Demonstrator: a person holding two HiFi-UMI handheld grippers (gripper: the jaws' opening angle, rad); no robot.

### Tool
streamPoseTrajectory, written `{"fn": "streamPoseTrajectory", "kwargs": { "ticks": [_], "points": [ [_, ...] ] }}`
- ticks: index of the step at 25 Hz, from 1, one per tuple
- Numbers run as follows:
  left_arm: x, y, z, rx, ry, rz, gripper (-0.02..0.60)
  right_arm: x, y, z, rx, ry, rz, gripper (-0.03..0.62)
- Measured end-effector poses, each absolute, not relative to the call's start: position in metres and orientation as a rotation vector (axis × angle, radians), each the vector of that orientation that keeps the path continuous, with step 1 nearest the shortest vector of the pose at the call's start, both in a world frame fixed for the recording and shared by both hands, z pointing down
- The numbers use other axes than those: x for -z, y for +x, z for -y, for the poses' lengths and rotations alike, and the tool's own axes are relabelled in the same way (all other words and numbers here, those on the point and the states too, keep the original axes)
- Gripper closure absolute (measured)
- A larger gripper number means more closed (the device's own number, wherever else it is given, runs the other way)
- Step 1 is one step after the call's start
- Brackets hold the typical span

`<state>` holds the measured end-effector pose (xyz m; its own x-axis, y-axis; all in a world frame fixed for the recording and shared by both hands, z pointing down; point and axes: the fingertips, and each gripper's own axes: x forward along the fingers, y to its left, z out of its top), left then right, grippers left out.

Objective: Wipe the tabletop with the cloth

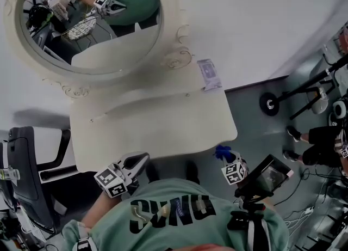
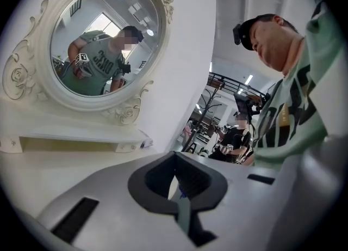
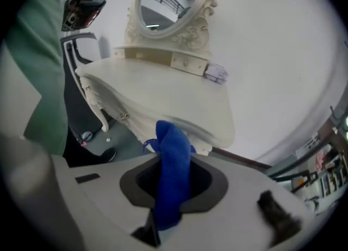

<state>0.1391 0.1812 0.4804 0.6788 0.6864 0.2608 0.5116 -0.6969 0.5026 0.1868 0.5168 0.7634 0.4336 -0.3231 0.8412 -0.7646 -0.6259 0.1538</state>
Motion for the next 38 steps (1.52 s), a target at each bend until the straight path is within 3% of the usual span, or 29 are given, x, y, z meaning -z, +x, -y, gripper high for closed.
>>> {"fn": "streamPoseTrajectory", "kwargs": {
  "ticks": [3, 8, 11, 18, 22, 34, 38],
  "points": [
    [-0.482, 0.14, -0.187, -0.636, 2.502, -0.944, 0.575, -0.747, 0.238, -0.525, -1.03, 2.32, 0.821, 0.532],
    [-0.486, 0.133, -0.196, -0.662, 2.504, -0.94, 0.575, -0.703, 0.393, -0.484, -0.771, 2.45, 0.758, 0.531],
    [-0.488, 0.127, -0.192, -0.676, 2.519, -0.906, 0.575, -0.719, 0.461, -0.46, -0.815, 2.405, 0.729, 0.531],
    [-0.497, 0.11, -0.164, -0.723, 2.549, -0.771, 0.575, -0.739, 0.53, -0.454, -0.873, 2.366, 0.598, 0.531],
    [-0.496, 0.112, -0.161, -0.718, 2.547, -0.776, 0.575, -0.74, 0.505, -0.459, -0.811, 2.231, 0.656, 0.533],
    [-0.463, 0.144, -0.191, -0.577, 2.497, -0.99, 0.575, -0.766, 0.221, -0.567, -1.132, 2.097, 0.714, 0.533],
    [-0.442, 0.146, -0.199, -0.508, 2.526, -1.043, 0.575, -0.751, 0.196, -0.552, -1.132, 2.139, 0.756, 0.532]
  ]
}}
